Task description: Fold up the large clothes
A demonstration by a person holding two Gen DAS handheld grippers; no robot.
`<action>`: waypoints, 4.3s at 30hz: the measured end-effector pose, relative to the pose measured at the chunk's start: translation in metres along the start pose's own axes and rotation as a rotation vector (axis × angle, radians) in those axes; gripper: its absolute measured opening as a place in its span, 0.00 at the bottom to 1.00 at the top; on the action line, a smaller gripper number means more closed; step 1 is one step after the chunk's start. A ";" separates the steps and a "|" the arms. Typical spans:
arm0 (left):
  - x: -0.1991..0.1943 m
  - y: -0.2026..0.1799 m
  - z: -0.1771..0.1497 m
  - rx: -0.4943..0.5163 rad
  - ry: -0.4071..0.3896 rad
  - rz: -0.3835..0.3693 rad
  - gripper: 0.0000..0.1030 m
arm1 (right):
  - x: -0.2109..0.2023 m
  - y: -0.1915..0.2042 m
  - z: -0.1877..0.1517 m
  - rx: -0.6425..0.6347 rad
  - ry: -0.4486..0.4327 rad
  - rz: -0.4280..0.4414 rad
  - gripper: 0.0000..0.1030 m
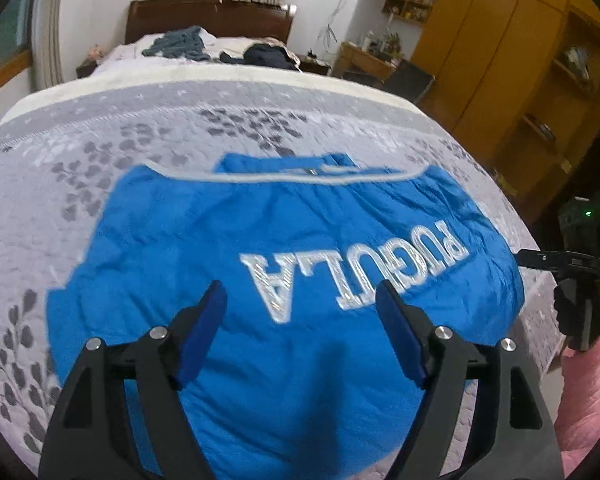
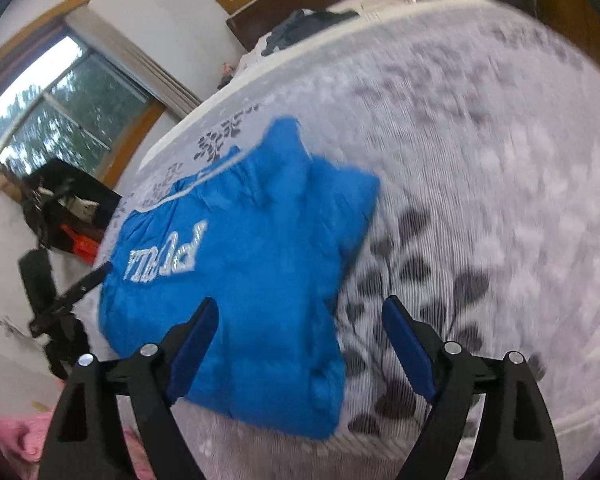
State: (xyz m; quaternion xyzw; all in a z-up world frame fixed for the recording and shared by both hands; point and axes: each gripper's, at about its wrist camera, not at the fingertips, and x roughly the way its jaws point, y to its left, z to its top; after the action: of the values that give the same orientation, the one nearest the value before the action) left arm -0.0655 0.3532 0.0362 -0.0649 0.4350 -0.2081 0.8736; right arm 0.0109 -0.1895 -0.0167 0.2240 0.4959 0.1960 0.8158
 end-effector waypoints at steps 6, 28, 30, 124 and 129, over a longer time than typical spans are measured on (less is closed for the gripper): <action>0.013 0.002 -0.015 -0.018 0.027 0.038 0.75 | 0.021 -0.020 -0.021 0.056 0.042 0.138 0.82; 0.021 0.008 -0.023 -0.042 0.003 0.023 0.77 | 0.037 0.029 0.002 0.006 0.022 0.201 0.37; 0.019 0.009 -0.023 -0.041 0.003 0.016 0.77 | 0.027 0.047 0.007 -0.032 0.007 0.177 0.35; 0.058 0.100 0.044 -0.280 0.107 -0.381 0.35 | 0.116 0.292 -0.032 -0.603 0.271 0.107 0.62; 0.049 0.093 0.049 -0.260 0.051 -0.418 0.22 | 0.079 0.272 -0.026 -0.577 0.165 0.107 0.64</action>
State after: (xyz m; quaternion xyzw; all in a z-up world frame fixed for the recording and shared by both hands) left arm 0.0282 0.4137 0.0028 -0.2603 0.4573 -0.3281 0.7845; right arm -0.0043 0.0819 0.0679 -0.0081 0.4718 0.3890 0.7913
